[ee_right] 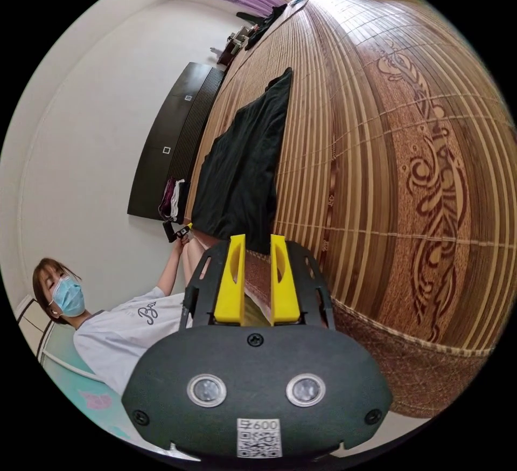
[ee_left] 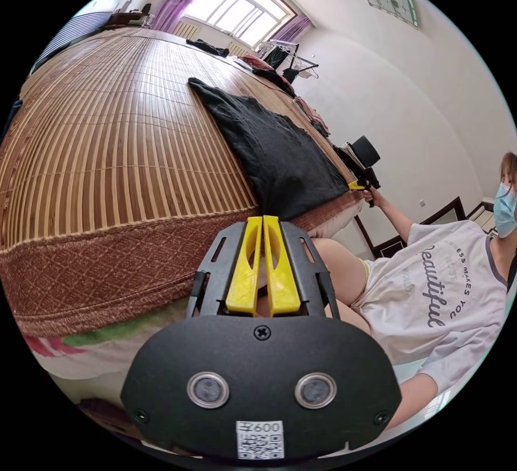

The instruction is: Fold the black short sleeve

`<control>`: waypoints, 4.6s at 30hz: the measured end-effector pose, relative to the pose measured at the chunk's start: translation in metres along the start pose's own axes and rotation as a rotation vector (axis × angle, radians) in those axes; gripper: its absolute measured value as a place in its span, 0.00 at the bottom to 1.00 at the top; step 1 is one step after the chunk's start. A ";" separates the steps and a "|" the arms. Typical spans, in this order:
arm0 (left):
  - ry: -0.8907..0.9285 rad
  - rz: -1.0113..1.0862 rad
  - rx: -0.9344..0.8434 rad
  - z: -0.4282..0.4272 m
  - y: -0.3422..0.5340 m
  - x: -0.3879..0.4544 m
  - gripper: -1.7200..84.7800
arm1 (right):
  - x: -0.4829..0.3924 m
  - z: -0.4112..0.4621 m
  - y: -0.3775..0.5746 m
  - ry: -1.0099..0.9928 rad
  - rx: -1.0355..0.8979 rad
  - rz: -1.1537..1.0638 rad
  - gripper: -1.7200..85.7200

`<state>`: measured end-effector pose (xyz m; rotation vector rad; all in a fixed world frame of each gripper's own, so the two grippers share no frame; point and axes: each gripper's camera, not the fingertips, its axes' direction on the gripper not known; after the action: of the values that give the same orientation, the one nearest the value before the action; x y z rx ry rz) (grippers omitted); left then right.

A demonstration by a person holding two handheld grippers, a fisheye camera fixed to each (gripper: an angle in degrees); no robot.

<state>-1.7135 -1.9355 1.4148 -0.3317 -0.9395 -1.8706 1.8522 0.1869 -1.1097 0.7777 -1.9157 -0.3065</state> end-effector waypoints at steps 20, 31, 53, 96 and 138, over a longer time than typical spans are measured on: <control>0.046 -0.020 0.038 0.039 0.027 -0.007 0.02 | 0.089 0.013 0.066 0.070 -0.162 -0.107 0.01; -0.082 0.138 -0.022 0.051 0.036 0.017 0.02 | 0.124 -0.029 0.138 0.368 -0.173 -0.168 0.01; -0.249 0.308 0.046 0.100 0.057 0.133 0.03 | 0.023 0.200 0.340 0.175 0.225 -0.626 0.01; -0.140 0.250 0.022 -0.011 0.021 0.060 0.12 | 0.202 0.201 0.426 0.315 -0.072 -0.689 0.01; 0.048 0.386 -0.258 -0.133 0.010 -0.167 0.02 | 0.258 0.013 0.372 0.226 -0.039 -0.609 0.01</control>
<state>-1.6016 -1.9268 1.2333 -0.5784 -0.5535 -1.6315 1.6242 0.3038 -0.7364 1.3042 -1.4233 -0.5960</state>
